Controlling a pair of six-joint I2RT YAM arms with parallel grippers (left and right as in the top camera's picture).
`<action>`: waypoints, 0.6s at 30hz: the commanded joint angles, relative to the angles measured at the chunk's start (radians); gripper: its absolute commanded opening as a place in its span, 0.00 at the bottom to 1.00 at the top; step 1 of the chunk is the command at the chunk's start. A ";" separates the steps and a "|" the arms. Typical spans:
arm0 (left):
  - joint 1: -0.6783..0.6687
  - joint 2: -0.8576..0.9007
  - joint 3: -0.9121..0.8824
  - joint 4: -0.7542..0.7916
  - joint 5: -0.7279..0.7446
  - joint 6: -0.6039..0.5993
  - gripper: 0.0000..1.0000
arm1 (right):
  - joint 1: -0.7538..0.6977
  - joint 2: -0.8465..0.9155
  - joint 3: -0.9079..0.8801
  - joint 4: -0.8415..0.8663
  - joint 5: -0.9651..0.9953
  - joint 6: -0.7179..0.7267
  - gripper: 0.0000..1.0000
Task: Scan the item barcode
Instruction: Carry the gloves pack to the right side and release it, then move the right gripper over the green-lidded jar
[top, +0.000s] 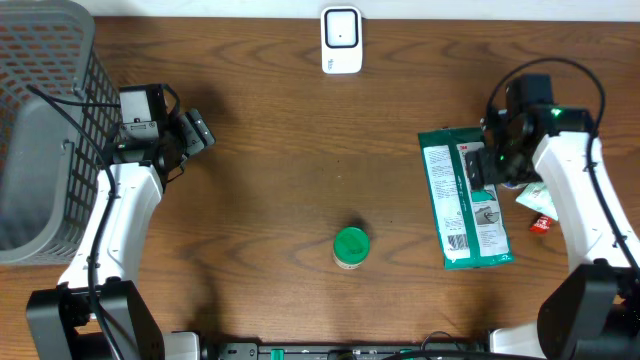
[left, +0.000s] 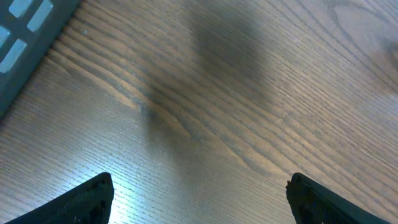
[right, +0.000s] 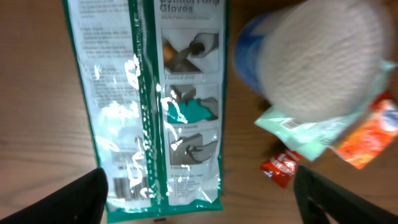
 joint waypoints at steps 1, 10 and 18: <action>0.002 -0.001 0.011 0.001 -0.013 0.006 0.89 | 0.000 -0.002 0.119 -0.055 -0.069 0.006 0.96; 0.002 -0.001 0.011 0.001 -0.013 0.006 0.89 | 0.080 -0.002 0.174 -0.153 -0.686 -0.019 0.98; 0.002 -0.001 0.011 0.001 -0.013 0.006 0.89 | 0.346 -0.002 0.094 -0.107 -0.616 0.119 0.99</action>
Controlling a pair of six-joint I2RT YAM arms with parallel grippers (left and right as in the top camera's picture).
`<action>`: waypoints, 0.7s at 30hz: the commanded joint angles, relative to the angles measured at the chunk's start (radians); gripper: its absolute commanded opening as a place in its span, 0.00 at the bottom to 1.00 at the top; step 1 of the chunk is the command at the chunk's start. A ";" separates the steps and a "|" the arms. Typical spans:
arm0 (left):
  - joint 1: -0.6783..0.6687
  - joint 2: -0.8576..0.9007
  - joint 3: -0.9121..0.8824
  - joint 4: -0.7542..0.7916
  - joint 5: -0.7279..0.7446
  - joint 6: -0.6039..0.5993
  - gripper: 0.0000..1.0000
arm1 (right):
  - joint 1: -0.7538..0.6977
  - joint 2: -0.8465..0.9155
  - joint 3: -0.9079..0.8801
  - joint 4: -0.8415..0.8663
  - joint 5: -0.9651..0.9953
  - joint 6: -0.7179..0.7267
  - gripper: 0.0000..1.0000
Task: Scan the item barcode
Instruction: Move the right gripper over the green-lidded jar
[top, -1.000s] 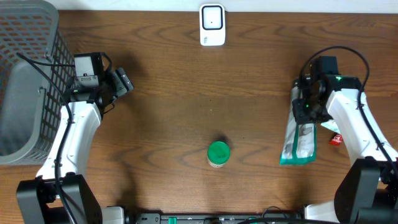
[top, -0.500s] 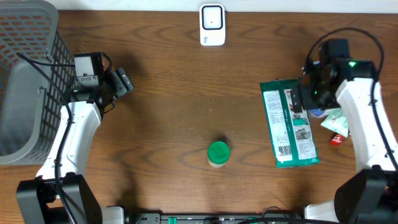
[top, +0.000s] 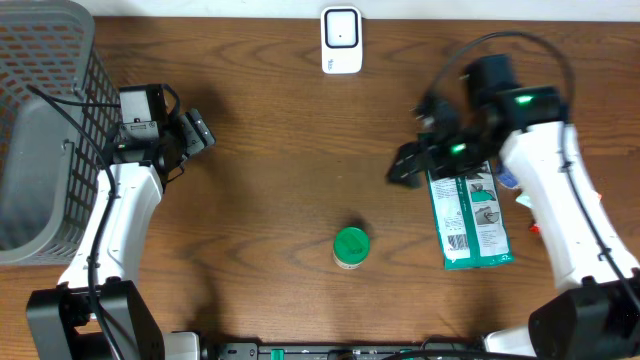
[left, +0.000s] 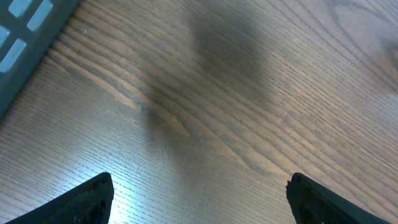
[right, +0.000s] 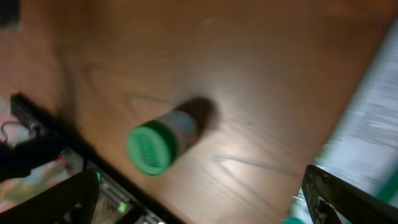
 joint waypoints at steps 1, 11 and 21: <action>0.002 -0.001 0.011 0.001 -0.013 0.006 0.89 | 0.117 -0.002 -0.037 0.032 0.027 0.127 0.99; 0.002 -0.001 0.011 0.001 -0.013 0.006 0.89 | 0.406 -0.002 -0.205 0.169 0.302 0.468 0.99; 0.002 -0.001 0.011 0.001 -0.013 0.006 0.89 | 0.558 -0.002 -0.313 0.257 0.327 0.591 0.99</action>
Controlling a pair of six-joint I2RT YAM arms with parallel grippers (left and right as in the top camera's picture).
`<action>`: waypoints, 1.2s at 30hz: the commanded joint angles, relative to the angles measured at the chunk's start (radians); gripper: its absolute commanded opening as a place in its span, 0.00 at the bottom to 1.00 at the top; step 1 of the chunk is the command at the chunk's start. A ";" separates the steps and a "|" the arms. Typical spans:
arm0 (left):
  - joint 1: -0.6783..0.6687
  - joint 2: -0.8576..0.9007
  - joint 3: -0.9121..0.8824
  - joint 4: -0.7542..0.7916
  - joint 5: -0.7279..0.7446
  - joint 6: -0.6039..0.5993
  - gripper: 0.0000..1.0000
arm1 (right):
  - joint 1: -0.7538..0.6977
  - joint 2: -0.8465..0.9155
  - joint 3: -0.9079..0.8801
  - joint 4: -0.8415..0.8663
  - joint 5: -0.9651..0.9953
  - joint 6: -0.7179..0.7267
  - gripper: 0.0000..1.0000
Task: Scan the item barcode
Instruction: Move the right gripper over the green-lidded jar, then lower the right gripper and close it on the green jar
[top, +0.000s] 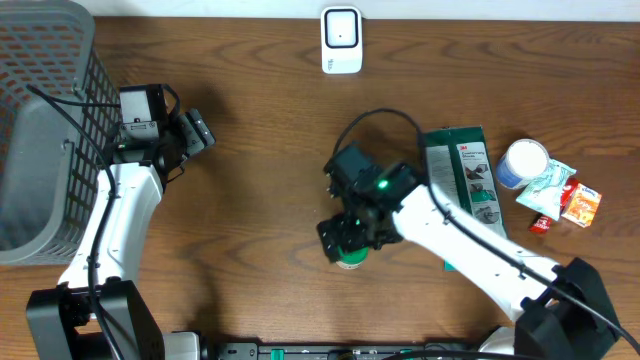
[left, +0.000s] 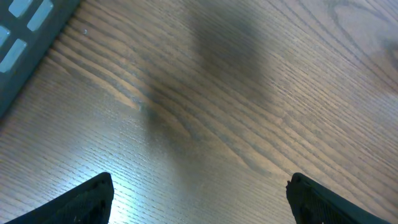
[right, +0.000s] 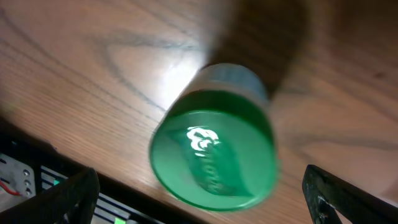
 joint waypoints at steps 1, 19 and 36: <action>0.002 -0.001 0.011 0.001 -0.013 0.006 0.89 | 0.027 -0.002 -0.029 0.018 0.063 0.108 0.99; 0.002 -0.001 0.011 0.001 -0.013 0.006 0.89 | 0.032 -0.002 -0.101 0.110 0.138 0.213 0.82; 0.002 -0.001 0.011 -0.003 -0.013 0.006 0.89 | 0.070 -0.002 -0.146 0.201 0.157 0.236 0.77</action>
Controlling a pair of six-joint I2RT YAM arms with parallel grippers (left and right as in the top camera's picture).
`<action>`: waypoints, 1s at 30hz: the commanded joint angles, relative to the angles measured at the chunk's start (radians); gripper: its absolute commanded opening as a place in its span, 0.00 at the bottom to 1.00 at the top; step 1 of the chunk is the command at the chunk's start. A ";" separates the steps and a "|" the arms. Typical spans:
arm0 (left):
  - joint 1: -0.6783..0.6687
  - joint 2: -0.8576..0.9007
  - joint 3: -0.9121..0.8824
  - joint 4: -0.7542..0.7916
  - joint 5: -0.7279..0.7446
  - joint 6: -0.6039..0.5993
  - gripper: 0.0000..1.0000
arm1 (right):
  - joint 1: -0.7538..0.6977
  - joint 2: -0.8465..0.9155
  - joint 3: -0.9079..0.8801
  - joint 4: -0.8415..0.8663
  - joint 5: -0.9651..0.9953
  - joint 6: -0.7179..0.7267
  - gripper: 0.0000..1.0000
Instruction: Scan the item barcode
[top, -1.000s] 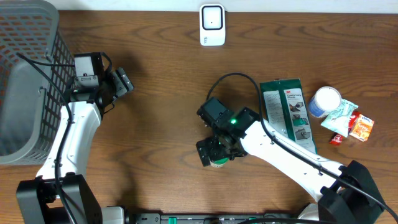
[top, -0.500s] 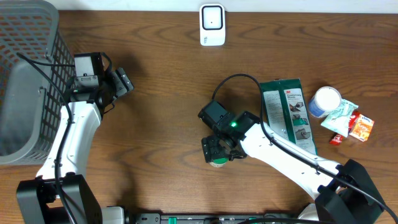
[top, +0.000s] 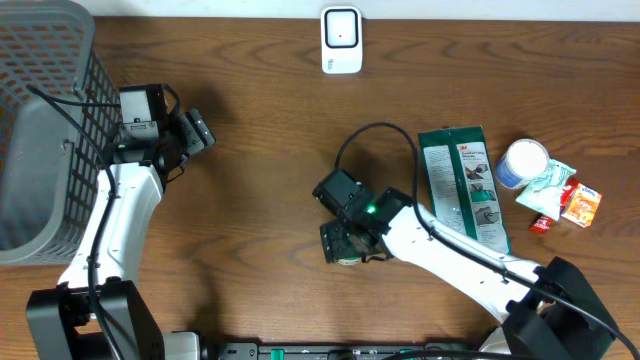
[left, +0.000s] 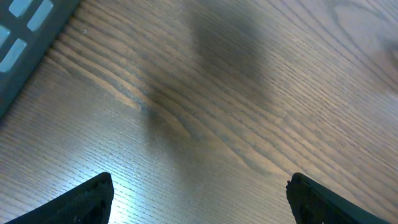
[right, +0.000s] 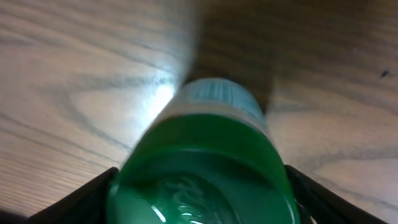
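Note:
A small jar with a green lid (right: 205, 168) stands upright on the wooden table, front centre. In the overhead view my right gripper (top: 345, 245) covers it, so only a sliver of the jar (top: 349, 261) shows. In the right wrist view the lid fills the gap of the right gripper (right: 200, 186), whose fingers (right: 93, 196) press against both sides of it. The white scanner (top: 341, 40) sits at the table's far edge. My left gripper (top: 198, 130) hangs open and empty over bare wood at the left (left: 199, 193).
A grey mesh basket (top: 40, 130) fills the far left. A green glove pack (top: 462, 195) lies right of the jar. A blue-and-white tub (top: 522, 162) and small packets (top: 570, 200) sit at the right edge.
My right gripper has come down closer onto the green-lidded jar, and its fingers have narrowed onto the lid's sides. The left arm has not moved.
My right gripper was first open over the glove pack at the right. It was then over the table's middle, with the jar in its view. Then it hung open right above the jar, and now its fingers are shut on the lid. The left arm stayed still throughout.

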 joint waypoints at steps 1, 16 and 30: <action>0.002 -0.001 0.011 -0.002 -0.013 0.006 0.89 | 0.010 -0.001 -0.008 0.001 0.012 0.011 0.81; 0.002 -0.001 0.011 -0.002 -0.013 0.006 0.89 | -0.038 -0.002 0.030 -0.021 -0.093 0.006 0.40; 0.002 -0.001 0.011 -0.002 -0.013 0.006 0.89 | -0.349 -0.015 0.042 -0.051 -0.752 -0.208 0.01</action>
